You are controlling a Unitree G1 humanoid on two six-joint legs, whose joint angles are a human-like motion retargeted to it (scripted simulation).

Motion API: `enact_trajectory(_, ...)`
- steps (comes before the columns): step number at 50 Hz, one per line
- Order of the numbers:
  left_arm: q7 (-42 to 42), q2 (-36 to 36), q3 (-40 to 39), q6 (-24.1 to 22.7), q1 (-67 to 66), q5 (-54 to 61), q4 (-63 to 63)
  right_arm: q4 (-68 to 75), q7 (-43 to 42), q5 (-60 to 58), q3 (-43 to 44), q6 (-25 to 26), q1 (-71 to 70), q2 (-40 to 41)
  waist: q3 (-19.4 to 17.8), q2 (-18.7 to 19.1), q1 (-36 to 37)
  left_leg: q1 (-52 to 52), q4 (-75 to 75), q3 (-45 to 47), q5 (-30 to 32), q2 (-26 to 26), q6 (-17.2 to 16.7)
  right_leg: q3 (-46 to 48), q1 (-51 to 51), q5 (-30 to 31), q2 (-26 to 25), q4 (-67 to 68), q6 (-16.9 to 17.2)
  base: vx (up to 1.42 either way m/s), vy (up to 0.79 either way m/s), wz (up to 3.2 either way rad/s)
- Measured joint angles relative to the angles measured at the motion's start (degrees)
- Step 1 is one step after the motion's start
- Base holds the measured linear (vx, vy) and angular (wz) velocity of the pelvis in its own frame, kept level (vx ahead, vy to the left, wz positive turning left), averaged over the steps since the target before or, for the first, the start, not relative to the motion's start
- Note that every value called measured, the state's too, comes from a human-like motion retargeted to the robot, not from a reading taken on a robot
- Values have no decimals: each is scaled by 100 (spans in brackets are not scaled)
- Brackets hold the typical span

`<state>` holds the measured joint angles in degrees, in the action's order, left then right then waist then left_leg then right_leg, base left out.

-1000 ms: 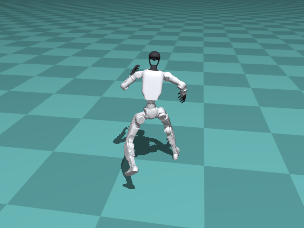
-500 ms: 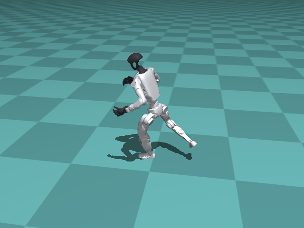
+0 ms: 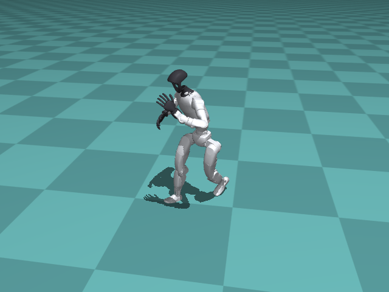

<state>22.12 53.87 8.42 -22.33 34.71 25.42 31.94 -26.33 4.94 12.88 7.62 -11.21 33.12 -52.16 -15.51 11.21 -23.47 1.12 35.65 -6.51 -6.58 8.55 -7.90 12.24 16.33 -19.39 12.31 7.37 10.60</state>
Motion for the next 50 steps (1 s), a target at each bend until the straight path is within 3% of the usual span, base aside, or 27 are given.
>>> enact_trajectory(2, -315, -617, -272, 164, -714, 32, -199, 196, -165, -2, 49, 1, 4, -6, -109, -216, 223, -705, 1899, 453, -915, -82, 393, -97, -137, 305, 339, 373, -62, 75, -23, 245)
enact_trajectory(5, -303, -1572, -275, 458, -2046, 201, -1064, 828, -582, 76, -232, -29, -544, -162, -493, -225, 725, -2078, 4812, 840, -2410, -564, 1225, 307, -33, -584, 735, 2110, -162, 68, -25, 203)
enact_trajectory(8, -308, -2177, -86, 724, -3812, 717, -2544, 1302, -840, -285, -722, -22, -2223, -570, -496, -250, 1391, -3796, 6797, 1172, -3069, -768, 1508, 666, 78, -1401, 1074, 3159, -211, 71, -25, 117)
enact_trajectory(10, -509, -1899, -247, 734, -5193, 787, -2892, 1116, -1128, -469, -1013, -89, -3775, -569, -200, -487, 2016, -4874, 7363, 1545, -3140, -987, 1506, 753, -46, -1420, 1125, 2944, -261, 85, -17, 13)
enact_trajectory(13, -1009, -717, -1052, 778, -7513, 1329, -2032, 397, -1688, -537, -1406, 16, -5675, -324, 316, -1160, 3456, -5602, 7119, 2178, -3003, -1683, 1488, 418, -551, -463, 1100, 1897, -413, 108, 0, -90)
enact_trajectory(15, -1507, 15, -1711, 853, -8773, 1707, -1548, -145, -2056, -439, -1686, -16, -6412, -482, 600, -1623, 4383, -5662, 6470, 2533, -2885, -2054, 1533, 219, -1011, 775, 1229, 1088, -394, 123, 24, -68)
enact_trajectory(18, -2243, 687, -2743, 993, -9949, 1619, -1334, -841, -2332, -354, -2242, -227, -7123, -1026, 831, -2111, 5182, -5267, 4830, 2802, -2687, -2252, 1598, 187, -1685, 2588, 1422, 258, -12, 127, 39, 17)
enact_trajectory(20, -2488, 785, -3166, 1100, -10054, 1387, -1411, -1231, -2453, -395, -2624, -333, -7488, -1184, 858, -2266, 5365, -4780, 3338, 2779, -2562, -2217, 1521, 166, -2033, 2842, 1383, 151, 106, 129, 41, 60)
enact_trajectory(21, -2472, 670, -3305, 1128, -10054, 1273, -1440, -1383, -2529, -385, -2777, -396, -7526, -1044, 838, -2296, 5315, -4371, 2422, 2747, -2488, -2171, 1427, 88, -2152, 2637, 1317, 369, 75, 130, 40, 58)
enact_trajectory(23, -2335, 372, -3405, 1181, -9921, 1052, -1493, -1633, -2589, -293, -2906, -528, -7301, -611, 777, -2266, 5142, -3432, 565, 2675, -2255, -2124, 1165, -187, -2233, 2142, 1105, 1223, 22, 132, 40, 50)
enact_trajectory(26, -1919, -110, -2935, 1224, -8914, 746, -1517, -1848, -2317, -57, -2664, -558, -6126, 200, 592, -2051, 4709, -2239, -1191, 2431, -1976, -2144, 776, -620, -1754, 1174, 743, 3806, -137, 128, 39, 74)
enact_trajectory(28, -1422, -428, -2230, 1149, -7713, 536, -1513, -1772, -2088, -36, -2447, -468, -5137, 647, 391, -2036, 4271, -2015, -1015, 2162, -2395, -2075, 926, -809, -1062, 303, 757, 6010, -367, 115, 28, 139)
enact_trajectory(31, -438, -1135, -773, 994, -5003, 158, -1717, -749, -2096, -337, -2209, -291, -3554, 994, -2, -1932, 3448, -2190, 480, 1613, -3627, -2077, 1408, -1138, 196, -964, 632, 9115, -685, 109, 13, 152)
enact_trajectory(33, 21, -1772, -21, 918, -2893, -20, -1850, 152, -2065, -346, -1945, -180, -2488, 1084, -155, -1633, 2871, -2072, 890, 1316, -4066, -2306, 1474, -1101, 1036, -1514, 334, 10429, -824, 117, -1, 110)
enact_trajectory(35, 272, -2304, 269, 808, -924, -203, -1786, 425, -2019, 89, -1467, -347, -1398, 973, -126, -1273, 2152, -1706, 548, 1152, -4039, -2591, 1376, -800, 1878, -1778, 215, 10893, -885, 129, -13, 107)
enact_trajectory(38, 739, -2262, 209, 586, 1304, -618, -1463, -79, -1603, 706, -395, -727, 151, 311, 166, -798, 741, -1077, -540, 1008, -2925, -2980, 1111, -134, 2764, -1847, 504, 10063, -966, 143, -36, 133)
enact_trajectory(41, 1043, -1685, 123, 476, 2740, -1046, -1264, -309, -864, 1022, 643, -678, 1381, -51, 331, -457, -360, -530, -1381, 991, -797, -3426, 642, 346, 2955, -1626, 528, 8071, -985, 152, -67, 110)
enact_trajectory(43, 1155, -1350, 34, 439, 3167, -1181, -1230, -254, -632, 1041, 978, -559, 1862, -50, 404, -342, -695, -209, -1644, 987, 212, -3547, 321, 541, 2777, -1465, 517, 6344, -923, 155, -78, 41)
enact_trajectory(45, 1217, -1174, -41, 287, 3107, -833, -1220, -62, -466, 940, 1054, -387, 2001, 16, 472, -304, -712, 85, -1518, 816, 267, -3418, 250, 777, 2372, -1384, 554, 4326, -756, 157, -79, -18)
enact_trajectory(47, 908, -1139, -129, 110, 2516, -51, -1148, 258, -239, 866, 899, -107, 1807, 163, 472, -432, -494, 330, -741, 509, -239, -3040, 282, 834, 1731, -1108, 513, 2286, -409, 160, -78, -49)
enact_trajectory(50, 122, -1083, -393, 223, 1007, 416, -1101, 712, -284, 778, 362, 97, 1120, 471, 221, -773, -34, 513, 1308, 273, -987, -2378, 484, 291, 755, 291, 509, 842, -89, 160, -70, -63)
